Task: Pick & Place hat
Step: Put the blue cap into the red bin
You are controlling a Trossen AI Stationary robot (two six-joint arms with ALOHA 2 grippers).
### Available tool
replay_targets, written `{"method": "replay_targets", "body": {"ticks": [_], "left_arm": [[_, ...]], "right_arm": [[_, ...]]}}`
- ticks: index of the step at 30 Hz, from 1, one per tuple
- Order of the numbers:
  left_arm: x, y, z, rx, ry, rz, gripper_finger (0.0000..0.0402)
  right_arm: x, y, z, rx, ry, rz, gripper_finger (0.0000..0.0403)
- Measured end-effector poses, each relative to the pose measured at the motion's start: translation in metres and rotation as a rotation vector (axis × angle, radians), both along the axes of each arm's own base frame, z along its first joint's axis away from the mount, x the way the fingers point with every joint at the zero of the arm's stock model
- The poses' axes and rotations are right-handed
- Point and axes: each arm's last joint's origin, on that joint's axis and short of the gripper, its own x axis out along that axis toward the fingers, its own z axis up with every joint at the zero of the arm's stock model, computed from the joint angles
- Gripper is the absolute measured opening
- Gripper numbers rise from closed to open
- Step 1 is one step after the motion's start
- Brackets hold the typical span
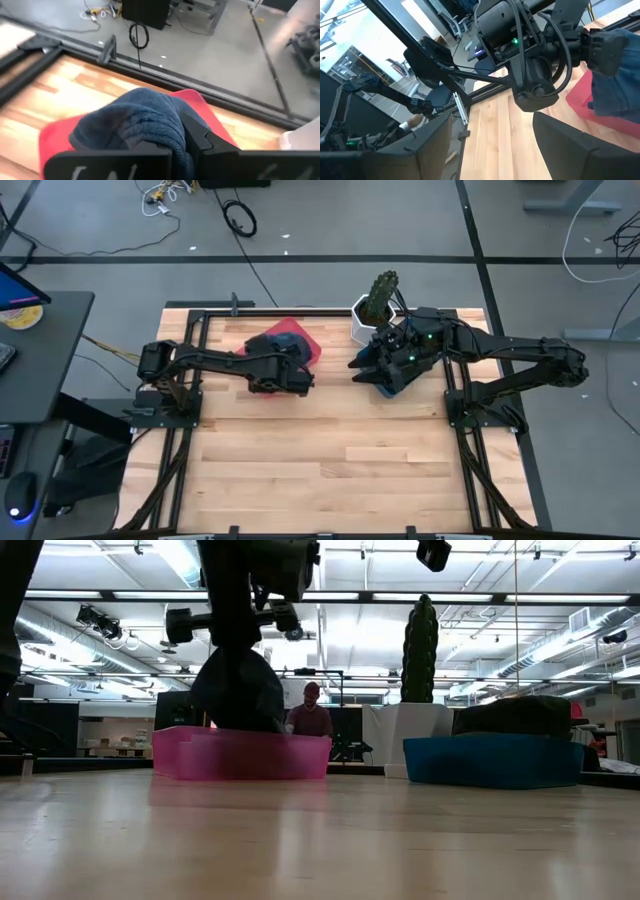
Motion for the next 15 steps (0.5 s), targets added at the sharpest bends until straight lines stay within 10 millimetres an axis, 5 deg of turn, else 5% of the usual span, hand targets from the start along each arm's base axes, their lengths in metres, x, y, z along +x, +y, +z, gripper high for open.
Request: {"method": "replay_targets", "body": {"ticks": [15], "left_arm": [[-0.0023, 0.0058, -0.0011, -0.085, 0.38, -0.168, 0.0011]], "right_arm": [[0.0003, -0.0002, -0.0002, 0.02, 0.007, -0.011, 0.0278]]}}
